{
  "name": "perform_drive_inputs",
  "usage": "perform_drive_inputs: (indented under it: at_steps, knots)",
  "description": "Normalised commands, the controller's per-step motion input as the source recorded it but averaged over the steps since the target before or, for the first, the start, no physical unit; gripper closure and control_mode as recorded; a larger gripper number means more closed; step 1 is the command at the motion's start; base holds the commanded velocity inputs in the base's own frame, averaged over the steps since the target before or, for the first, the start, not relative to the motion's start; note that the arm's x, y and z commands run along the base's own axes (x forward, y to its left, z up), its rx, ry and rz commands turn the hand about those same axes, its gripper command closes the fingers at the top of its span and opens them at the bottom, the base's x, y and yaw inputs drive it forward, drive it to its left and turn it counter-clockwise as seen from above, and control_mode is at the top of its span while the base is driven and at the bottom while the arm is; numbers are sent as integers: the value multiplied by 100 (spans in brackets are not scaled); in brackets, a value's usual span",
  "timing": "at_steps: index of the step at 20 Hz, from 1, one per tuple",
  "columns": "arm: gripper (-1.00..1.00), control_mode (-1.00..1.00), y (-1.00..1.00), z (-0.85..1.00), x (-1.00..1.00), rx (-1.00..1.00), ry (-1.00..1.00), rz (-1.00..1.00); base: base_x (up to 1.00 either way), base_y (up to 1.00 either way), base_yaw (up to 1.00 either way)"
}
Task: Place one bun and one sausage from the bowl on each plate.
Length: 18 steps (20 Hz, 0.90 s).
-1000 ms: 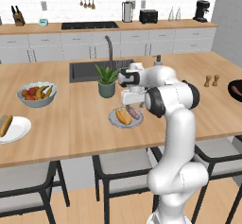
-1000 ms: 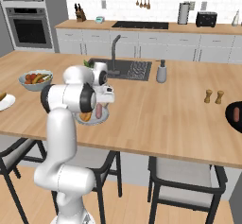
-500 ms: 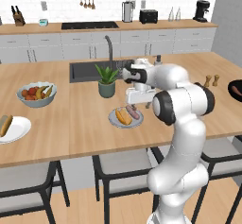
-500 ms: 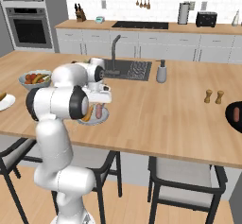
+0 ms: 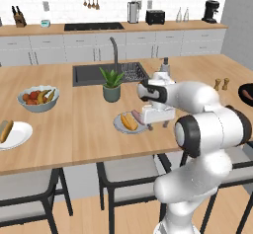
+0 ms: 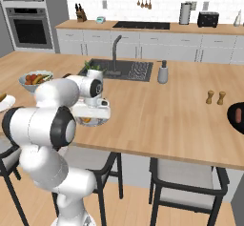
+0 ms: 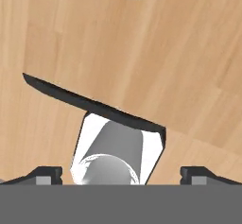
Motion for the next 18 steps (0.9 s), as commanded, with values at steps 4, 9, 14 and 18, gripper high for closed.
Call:
perform_drive_inputs:
  at_steps: [4, 9, 14, 18]
  knots:
    - [-100, -100, -13, 40, -89, 0, -2, 0, 0, 0, 0]
    - [-100, -100, -1, 96, -66, 0, -1, 0, 0, 0, 0]
    - [-100, -100, -5, 74, -35, 1, -5, 0, 0, 0, 0]
    - [-100, -100, -5, 19, -61, 0, -7, 0, 0, 0, 0]
